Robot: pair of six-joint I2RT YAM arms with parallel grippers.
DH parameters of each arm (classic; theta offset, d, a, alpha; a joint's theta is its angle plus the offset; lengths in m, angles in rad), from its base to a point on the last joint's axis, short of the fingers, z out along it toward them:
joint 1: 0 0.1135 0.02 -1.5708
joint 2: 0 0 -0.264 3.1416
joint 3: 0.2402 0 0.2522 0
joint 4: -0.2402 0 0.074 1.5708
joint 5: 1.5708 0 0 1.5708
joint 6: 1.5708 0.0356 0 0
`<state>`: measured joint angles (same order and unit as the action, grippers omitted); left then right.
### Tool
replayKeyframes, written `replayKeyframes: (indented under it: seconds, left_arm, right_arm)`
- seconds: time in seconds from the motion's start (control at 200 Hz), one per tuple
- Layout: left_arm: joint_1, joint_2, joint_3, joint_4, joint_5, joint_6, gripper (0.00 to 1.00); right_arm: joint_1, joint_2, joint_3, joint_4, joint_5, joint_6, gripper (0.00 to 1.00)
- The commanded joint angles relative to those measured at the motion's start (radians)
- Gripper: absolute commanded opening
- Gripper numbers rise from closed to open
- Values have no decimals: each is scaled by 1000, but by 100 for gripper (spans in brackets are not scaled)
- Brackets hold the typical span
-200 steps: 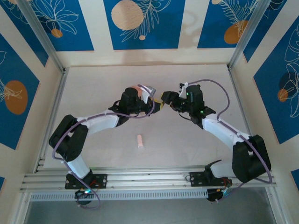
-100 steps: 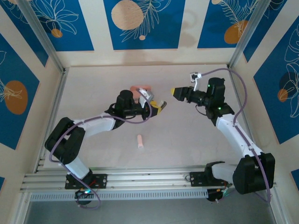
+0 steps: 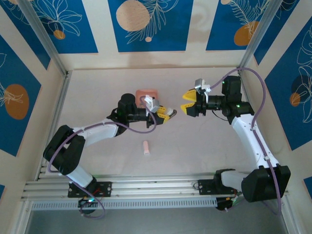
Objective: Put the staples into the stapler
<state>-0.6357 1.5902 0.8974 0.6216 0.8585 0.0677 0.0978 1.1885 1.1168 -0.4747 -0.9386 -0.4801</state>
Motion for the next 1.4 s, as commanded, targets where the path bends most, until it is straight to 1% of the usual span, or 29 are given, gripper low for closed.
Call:
replayKeyframes:
  seconds: [0.0, 0.115, 0.195, 0.36, 0.5, 0.655, 0.83, 1.075, 1.326, 1.396]
  left_arm:
    - [10, -27, 46, 26, 88, 60, 7]
    - [9, -31, 65, -7, 108, 75, 7]
    - [9, -36, 66, -18, 112, 91, 7]
    - [10, -39, 68, -26, 125, 105, 7]
    - [8, -43, 72, -29, 131, 106, 7]
    - [8, -50, 67, -20, 132, 102, 7]
    - [6, -48, 79, -22, 155, 106, 5]
    - [5, -40, 95, -21, 164, 105, 5]
    - [0, -33, 109, -26, 168, 100, 5]
    - [0, -29, 114, -27, 168, 101, 5]
  right_arm:
    - [5, 16, 42, -202, -55, -306, 58]
    - [20, 41, 73, -284, 6, -421, 57]
    - [35, 45, 69, -288, 49, -467, 58]
    - [55, 64, 80, -291, 18, -493, 58]
    - [77, 105, 88, -327, 20, -531, 58]
    - [83, 142, 92, -367, 16, -580, 56]
    - [88, 164, 87, -353, 29, -586, 55]
    - [92, 184, 88, -340, 7, -576, 54]
    - [93, 197, 96, -342, -37, -580, 47]
    - [94, 205, 103, -347, -45, -582, 47]
